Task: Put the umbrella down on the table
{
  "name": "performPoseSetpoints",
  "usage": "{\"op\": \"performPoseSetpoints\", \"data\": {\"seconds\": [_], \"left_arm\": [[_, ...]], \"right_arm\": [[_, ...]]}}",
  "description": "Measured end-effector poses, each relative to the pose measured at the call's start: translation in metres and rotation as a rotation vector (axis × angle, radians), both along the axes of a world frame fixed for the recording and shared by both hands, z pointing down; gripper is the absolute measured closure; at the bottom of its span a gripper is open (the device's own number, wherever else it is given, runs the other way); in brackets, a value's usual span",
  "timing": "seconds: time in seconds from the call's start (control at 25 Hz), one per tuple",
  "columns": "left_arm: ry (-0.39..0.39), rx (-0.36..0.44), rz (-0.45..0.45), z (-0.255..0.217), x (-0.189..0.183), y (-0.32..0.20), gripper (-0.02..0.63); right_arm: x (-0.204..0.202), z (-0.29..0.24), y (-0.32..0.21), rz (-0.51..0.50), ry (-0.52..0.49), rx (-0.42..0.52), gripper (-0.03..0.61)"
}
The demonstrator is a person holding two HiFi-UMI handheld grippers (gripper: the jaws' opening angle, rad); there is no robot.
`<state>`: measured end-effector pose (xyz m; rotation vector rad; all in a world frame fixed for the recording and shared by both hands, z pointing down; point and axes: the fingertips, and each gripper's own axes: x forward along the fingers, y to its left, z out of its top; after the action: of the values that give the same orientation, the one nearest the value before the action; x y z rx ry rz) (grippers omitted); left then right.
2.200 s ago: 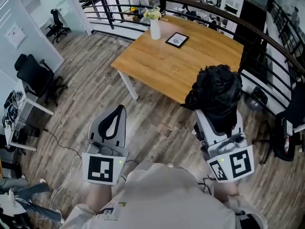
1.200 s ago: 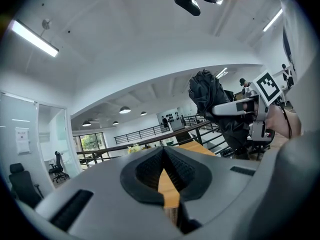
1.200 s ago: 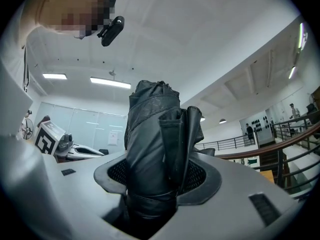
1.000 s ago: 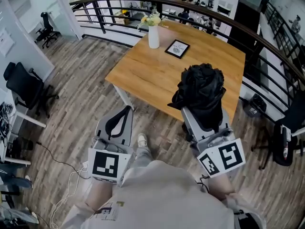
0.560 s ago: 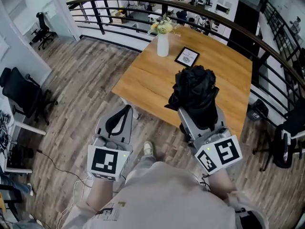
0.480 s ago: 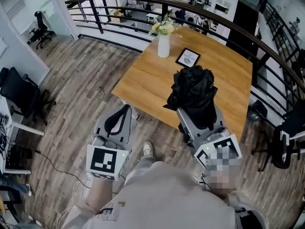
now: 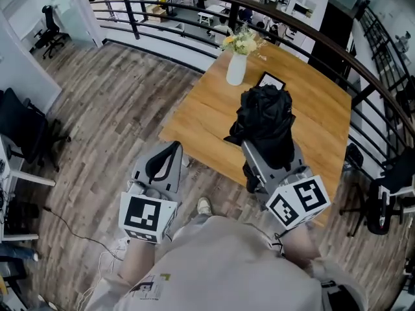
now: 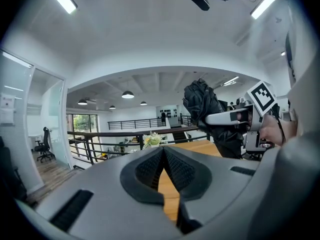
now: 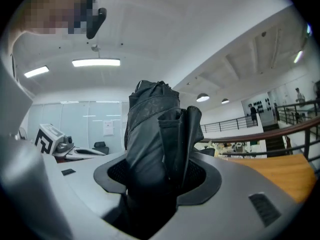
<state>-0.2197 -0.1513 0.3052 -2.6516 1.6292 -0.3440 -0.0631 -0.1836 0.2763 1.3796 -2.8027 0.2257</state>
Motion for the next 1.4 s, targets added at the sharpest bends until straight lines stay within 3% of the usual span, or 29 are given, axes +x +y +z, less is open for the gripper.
{"op": "performPoseSetpoints", "data": {"seconds": [0.24, 0.48, 1.16, 1.4], "left_arm": [[-0.034, -0.003, 0.046, 0.007, -0.038, -0.023, 0.597], [0.033, -0.051, 0.061, 0.003, -0.022, -0.055, 0.597], [0.007, -0.080, -0.010, 0.034, 0.006, -0.079, 0.597], [0.011, -0.078, -0.030, 0.041, 0.012, -0.096, 0.597]], "right_arm": [[-0.036, 0.011, -0.021, 0.033, -0.003, -0.049, 0.311], [-0.025, 0.009, -0.050, 0.035, -0.004, -0.069, 0.311], [-0.011, 0.052, -0.087, -0.052, -0.124, -0.213, 0.311], [-0.002, 0.070, -0.111, -0.049, -0.097, -0.221, 0.311]]}}
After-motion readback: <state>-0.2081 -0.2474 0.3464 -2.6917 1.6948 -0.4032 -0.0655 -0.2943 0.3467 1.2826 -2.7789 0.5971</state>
